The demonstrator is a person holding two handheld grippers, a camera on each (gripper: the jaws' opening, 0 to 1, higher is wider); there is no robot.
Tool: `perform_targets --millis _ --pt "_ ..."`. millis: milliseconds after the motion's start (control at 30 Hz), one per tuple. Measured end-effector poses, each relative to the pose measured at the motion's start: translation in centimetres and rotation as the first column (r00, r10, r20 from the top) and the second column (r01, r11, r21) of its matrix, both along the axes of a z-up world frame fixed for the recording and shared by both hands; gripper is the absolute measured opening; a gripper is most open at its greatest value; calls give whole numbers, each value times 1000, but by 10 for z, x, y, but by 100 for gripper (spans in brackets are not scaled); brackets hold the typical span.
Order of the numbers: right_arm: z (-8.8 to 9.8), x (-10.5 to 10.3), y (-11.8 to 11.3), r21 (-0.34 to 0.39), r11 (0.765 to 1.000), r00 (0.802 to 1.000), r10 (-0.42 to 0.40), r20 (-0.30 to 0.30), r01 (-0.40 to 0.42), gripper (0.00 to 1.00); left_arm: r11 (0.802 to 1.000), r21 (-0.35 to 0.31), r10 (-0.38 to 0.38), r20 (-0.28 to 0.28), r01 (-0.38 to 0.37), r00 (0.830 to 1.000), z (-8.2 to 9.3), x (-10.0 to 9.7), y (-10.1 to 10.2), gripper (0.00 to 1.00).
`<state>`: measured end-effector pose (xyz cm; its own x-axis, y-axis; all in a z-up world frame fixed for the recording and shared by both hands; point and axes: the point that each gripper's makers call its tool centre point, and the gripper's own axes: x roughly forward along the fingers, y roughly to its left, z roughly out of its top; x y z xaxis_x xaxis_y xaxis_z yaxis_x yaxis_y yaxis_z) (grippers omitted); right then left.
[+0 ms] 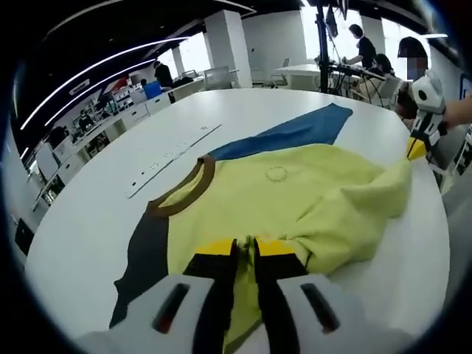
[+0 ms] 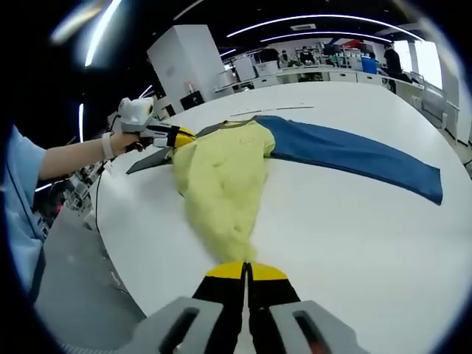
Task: Fold the garment on the visible template until the final outline fits inside the template.
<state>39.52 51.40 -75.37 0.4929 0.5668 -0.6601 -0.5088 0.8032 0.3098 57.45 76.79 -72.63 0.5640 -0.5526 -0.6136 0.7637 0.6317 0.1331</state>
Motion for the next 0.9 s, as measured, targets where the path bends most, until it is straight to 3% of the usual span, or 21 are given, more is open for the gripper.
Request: perform_targets --millis 133,233,433,700,900 --pt "0 -1 0 -1 1000 1000 3 -1 -3 0 999 -43 -6 11 7 1000 12 -2 -3 26" --pt "-1 -1 1 0 1000 1000 0 -2 0 0 997 -80 -5 6 6 1000 20 -5 -5 43" --pt "0 -1 1 -2 1000 1000 3 -1 -3 0 994 -102 -25 -2 24 1000 25 -16 -6 60" --pt "1 -1 1 -9 1000 1000 8 1 -8 0 993 -115 -32 -22 29 999 29 -29 0 64" --pt "1 -2 2 -14 1000 1000 12 3 -12 0 991 -132 -12 -50 5 999 29 -42 8 57"
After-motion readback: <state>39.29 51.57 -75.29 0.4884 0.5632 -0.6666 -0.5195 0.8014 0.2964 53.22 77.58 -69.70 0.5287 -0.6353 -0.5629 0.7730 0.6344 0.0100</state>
